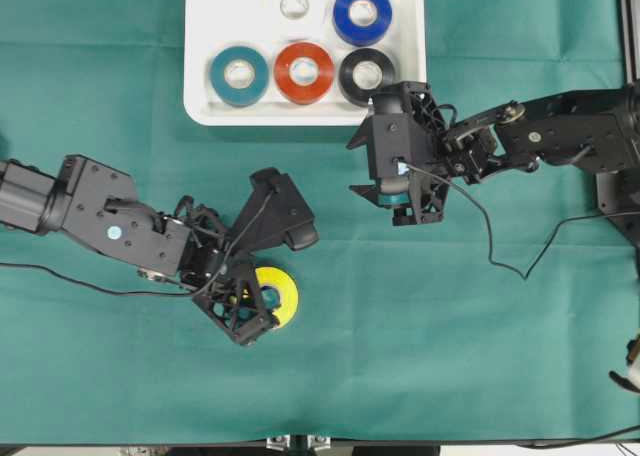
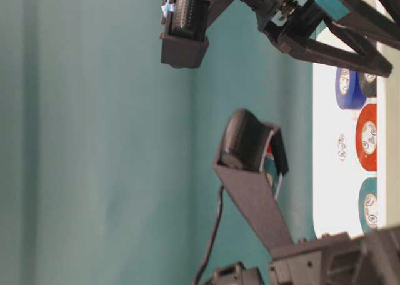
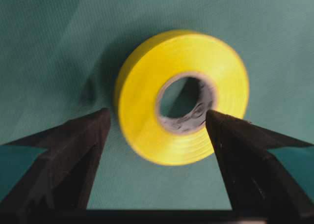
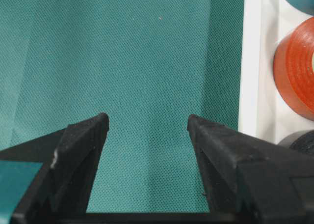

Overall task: Put the tape alternately from left to right into the white case.
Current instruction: 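Move the left gripper down onto the yellow tape roll and grasp it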

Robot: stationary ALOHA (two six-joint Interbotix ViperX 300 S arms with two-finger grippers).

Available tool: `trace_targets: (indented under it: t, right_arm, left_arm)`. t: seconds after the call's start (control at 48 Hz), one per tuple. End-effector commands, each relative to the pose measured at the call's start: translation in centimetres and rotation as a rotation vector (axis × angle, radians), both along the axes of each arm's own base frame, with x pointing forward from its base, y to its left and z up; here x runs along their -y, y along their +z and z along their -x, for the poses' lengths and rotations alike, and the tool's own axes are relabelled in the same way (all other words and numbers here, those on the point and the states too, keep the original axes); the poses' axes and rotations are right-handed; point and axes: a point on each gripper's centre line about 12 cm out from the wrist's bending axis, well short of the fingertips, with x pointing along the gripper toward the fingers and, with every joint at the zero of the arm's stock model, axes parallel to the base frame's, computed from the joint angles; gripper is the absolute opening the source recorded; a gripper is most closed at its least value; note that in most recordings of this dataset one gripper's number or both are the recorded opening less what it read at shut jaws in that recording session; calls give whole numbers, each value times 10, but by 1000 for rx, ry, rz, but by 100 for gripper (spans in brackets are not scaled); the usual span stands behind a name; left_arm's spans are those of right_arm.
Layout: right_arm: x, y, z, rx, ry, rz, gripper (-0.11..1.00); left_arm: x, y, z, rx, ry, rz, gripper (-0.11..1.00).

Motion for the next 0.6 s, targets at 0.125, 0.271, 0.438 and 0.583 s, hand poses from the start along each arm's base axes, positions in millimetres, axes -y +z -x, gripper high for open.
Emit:
trace_targets:
  t: [0.125,0.271,0.438,0.583]
  right_arm:
    - [-2,6,-2,21,9,0,74]
    - [-2,5,-1,17,7,-2,74]
    - [-3,3,1,11,13,-3,74]
    - [-5,2,2,14,18,-11,74]
  left_arm:
    - [2,13,-12,48,-16,3,90]
    - [-2,4,-9,23,-13,-6,90]
    - [-8,-5,-4,-4,-1,-13,90]
    - [-11,-7,-4,-10,5,-15,90]
